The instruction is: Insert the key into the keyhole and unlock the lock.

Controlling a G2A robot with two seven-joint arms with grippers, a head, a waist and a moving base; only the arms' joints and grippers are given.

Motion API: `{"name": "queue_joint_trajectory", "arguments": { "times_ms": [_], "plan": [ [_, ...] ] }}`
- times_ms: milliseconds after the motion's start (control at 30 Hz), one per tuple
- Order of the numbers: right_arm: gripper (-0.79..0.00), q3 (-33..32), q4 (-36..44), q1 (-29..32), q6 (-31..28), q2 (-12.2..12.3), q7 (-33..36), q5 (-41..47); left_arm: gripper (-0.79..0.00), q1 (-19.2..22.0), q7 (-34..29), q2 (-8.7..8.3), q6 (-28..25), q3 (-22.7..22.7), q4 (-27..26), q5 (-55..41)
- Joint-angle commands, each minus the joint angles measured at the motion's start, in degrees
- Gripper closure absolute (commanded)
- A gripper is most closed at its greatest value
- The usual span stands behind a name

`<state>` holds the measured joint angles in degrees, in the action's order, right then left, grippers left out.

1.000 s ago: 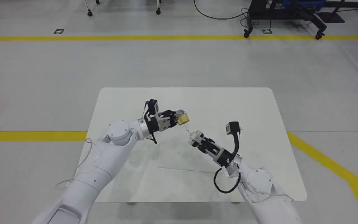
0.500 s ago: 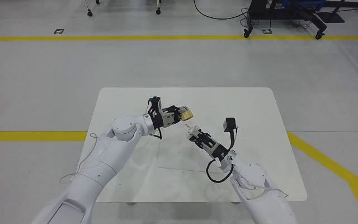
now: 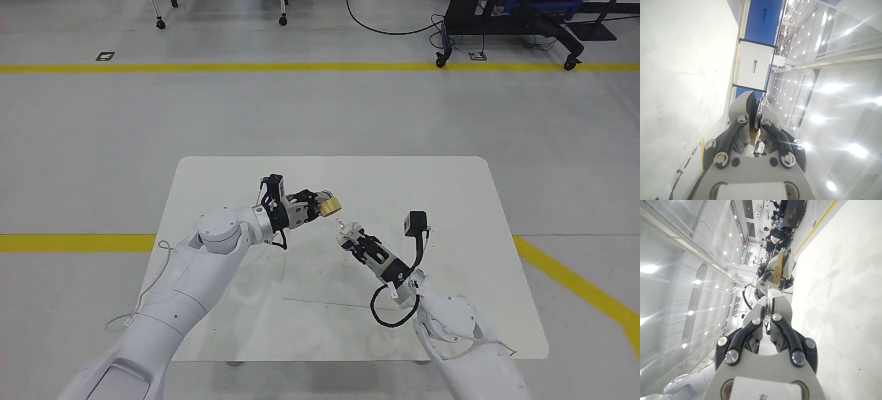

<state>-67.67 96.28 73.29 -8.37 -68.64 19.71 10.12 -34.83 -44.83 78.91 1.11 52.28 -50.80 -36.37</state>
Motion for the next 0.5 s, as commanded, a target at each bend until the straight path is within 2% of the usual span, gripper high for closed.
{"name": "queue_joint_trajectory", "arguments": {
  "times_ms": [0,333,467],
  "plan": [
    [0.000,0.00,0.00,0.00,0.00,0.00,0.00,0.00,0.000,0.00,0.00,0.00,0.00,0.00,0.00,0.00],
    [0.000,0.27,0.24,0.29,0.33,-0.02,0.72,0.48,0.000,-0.18,0.24,0.00,-0.03,0.02,-0.15,0.03],
    [0.000,-0.16,1.22,1.00,2.65,-0.09,0.04,1.31,0.000,-1.59,2.32,-0.32,1.18,0.96,-2.67,1.19]
  ]
}}
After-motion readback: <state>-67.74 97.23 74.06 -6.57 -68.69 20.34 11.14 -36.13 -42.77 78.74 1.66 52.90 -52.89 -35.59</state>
